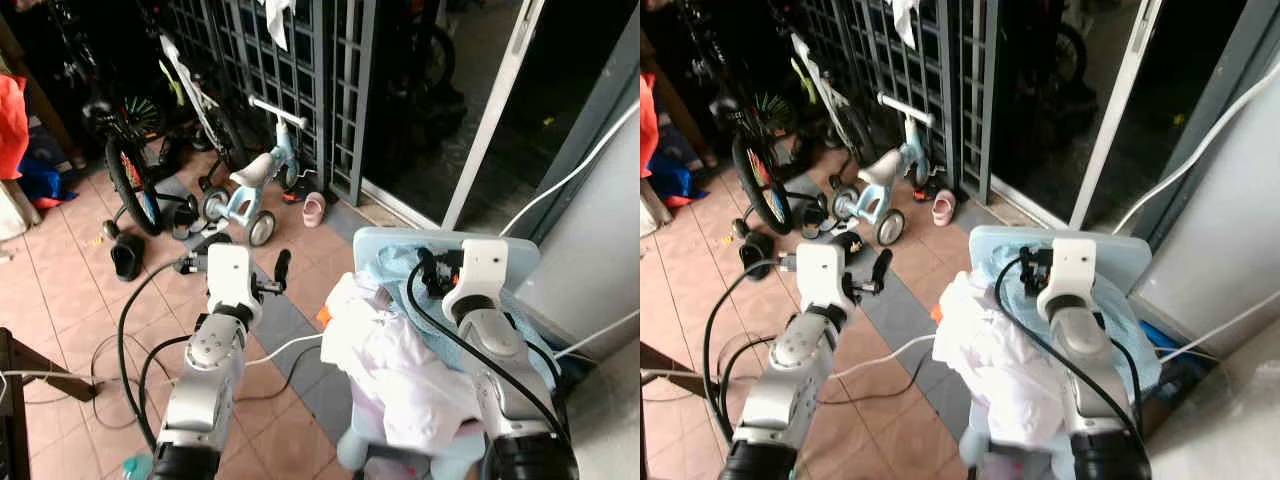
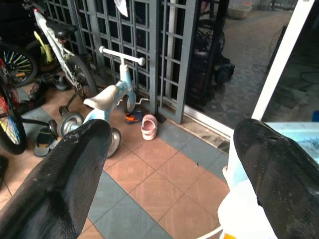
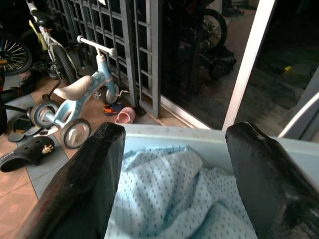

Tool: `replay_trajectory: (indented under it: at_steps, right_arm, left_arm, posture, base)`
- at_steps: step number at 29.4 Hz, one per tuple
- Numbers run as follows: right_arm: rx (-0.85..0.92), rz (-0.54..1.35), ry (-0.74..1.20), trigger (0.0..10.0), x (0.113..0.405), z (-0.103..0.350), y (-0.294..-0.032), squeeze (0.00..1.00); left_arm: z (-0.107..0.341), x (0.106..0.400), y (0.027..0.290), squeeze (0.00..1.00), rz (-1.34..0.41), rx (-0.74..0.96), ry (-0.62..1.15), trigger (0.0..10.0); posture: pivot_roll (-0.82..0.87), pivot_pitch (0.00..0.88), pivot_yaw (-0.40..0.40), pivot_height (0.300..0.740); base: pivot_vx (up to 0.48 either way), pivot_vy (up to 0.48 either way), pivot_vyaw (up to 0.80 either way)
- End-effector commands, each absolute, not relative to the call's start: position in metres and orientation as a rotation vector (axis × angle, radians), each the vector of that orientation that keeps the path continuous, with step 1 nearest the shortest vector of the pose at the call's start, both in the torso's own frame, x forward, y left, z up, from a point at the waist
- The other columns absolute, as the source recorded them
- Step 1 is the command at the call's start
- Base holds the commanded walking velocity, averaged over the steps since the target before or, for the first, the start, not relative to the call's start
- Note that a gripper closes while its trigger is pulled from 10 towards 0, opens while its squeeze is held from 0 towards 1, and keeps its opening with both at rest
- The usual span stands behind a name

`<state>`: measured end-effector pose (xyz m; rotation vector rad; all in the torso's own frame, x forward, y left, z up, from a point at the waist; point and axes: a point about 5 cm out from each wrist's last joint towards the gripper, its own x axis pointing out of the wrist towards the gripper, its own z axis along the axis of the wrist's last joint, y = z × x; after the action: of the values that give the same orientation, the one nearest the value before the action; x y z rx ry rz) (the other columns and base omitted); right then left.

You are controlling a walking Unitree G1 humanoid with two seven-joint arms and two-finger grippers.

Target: Clothes washing

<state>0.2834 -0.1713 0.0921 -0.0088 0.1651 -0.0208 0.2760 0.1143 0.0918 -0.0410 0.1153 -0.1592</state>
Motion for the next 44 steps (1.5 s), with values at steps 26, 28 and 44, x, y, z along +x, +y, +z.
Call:
replay_trajectory:
  at_steps: [26, 28, 44]
  right_arm:
    - [-0.141, 0.163, 0.670, 0.0, 0.256, 0.036, -0.177, 0.00]
    - [-0.131, 0.159, 0.680, 0.0, 0.256, 0.035, -0.177, 0.00]
    - [-0.097, 0.161, 0.724, 0.0, 0.252, 0.030, -0.177, 0.00]
  left_arm:
    - [0.087, 0.276, 0.122, 0.00, -0.127, -0.014, 0.163, 10.0]
    - [0.087, 0.276, 0.123, 0.00, -0.126, -0.012, 0.163, 10.0]
    - [0.086, 0.276, 0.122, 0.00, -0.127, 0.002, 0.174, 10.0]
  posture:
    - [-0.04, 0.000, 0.010, 0.740]
    - [-0.04, 0.000, 0.008, 0.740]
    - [-0.05, 0.000, 0.012, 0.740]
  base:
    - [0.000, 0.000, 0.00]
    - [0.000, 0.000, 0.00]
    - [0.000, 0.000, 0.00]
